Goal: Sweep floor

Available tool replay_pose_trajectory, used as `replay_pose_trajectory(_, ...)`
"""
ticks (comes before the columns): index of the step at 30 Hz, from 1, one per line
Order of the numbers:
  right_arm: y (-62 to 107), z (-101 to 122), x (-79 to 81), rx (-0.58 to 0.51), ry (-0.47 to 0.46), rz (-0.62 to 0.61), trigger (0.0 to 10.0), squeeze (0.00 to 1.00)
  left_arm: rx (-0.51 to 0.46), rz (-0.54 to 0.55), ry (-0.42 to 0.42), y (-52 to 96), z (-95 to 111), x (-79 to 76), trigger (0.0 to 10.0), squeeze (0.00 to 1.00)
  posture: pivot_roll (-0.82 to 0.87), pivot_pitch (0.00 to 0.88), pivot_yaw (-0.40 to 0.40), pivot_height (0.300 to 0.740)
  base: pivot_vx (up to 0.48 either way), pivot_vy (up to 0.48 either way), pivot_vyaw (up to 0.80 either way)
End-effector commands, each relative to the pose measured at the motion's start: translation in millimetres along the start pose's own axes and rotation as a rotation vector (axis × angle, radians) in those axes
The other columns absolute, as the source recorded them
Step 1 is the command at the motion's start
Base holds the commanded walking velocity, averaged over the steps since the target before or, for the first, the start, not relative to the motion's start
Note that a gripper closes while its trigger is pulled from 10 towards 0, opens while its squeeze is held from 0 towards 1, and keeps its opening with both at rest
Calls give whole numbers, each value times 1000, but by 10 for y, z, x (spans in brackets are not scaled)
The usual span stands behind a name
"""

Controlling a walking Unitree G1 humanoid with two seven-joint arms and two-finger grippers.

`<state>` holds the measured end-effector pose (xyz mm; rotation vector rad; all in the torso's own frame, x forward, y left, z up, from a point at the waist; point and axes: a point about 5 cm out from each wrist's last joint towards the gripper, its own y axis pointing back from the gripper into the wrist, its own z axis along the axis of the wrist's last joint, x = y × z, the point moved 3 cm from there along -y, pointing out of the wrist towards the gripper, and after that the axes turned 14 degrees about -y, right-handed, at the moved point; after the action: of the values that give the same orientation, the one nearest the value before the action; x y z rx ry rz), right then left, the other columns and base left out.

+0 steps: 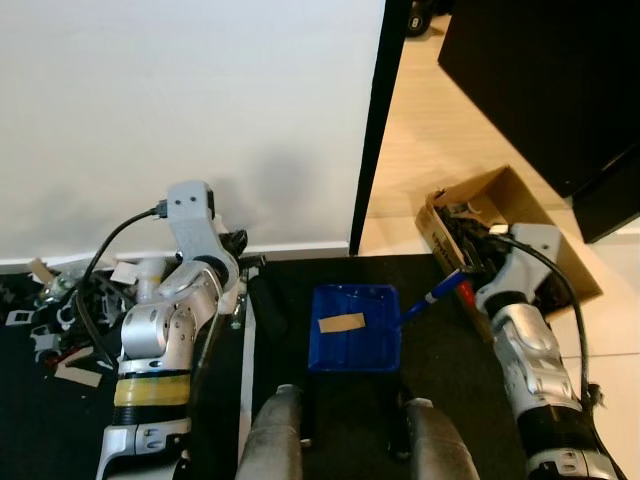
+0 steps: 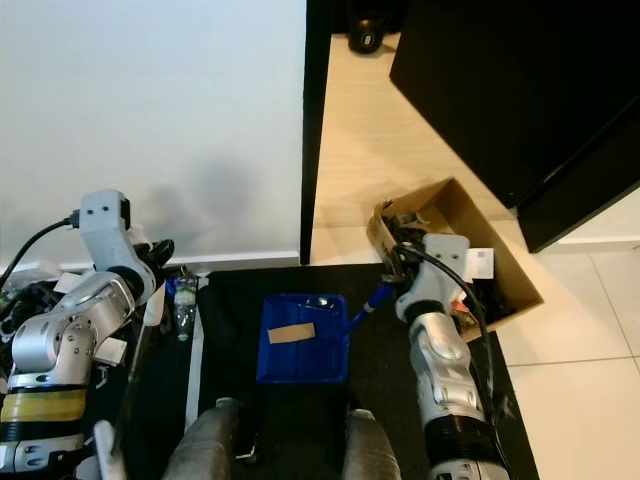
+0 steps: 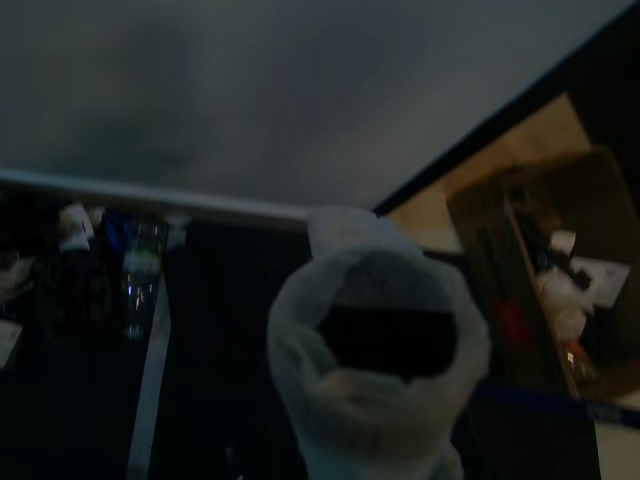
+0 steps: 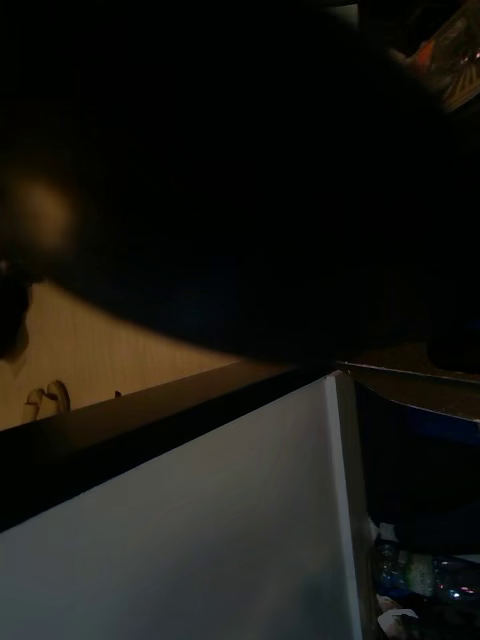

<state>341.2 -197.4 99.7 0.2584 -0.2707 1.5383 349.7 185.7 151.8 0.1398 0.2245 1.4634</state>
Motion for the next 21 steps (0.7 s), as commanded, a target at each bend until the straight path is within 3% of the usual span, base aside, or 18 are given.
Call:
replay_pose_trajectory(1, 79, 2, -80, -3, -40, -40, 10000, 0, -27, 44, 17, 1, 34, 45, 10000, 0, 39, 251, 81, 740, 0, 0, 0)
replay_pose_trajectory(6, 160, 144, -124, -52, -61, -82, 10000, 0, -19, 33, 119, 6, -2, 60, 10000, 0, 32, 237, 88, 740, 0, 0, 0)
replay_pose_trajectory(9, 227, 313, -178, -112, -53, -132, 10000, 0, -28, 24, 94, 9, -36, 34, 10000, 0, 23, 224, 91, 740, 0, 0, 0)
replay_pose_trajectory(18, 227, 313, -178, -112, -53, -132, 10000, 0, -28, 24, 94, 9, -36, 34, 10000, 0, 23, 224, 91, 740, 0, 0, 0)
replay_pose_trajectory(19, 247, 360, -188, -130, -49, -143, 10000, 0, -26, 12, 98, 6, -45, 5, 10000, 0, 21, 220, 93, 740, 0, 0, 0)
replay_pose_trajectory(21, 327, 513, -213, -179, -65, -161, 10000, 0, -44, -63, -1, -30, -64, -212, 10000, 0, 10, 181, 97, 740, 0, 0, 0)
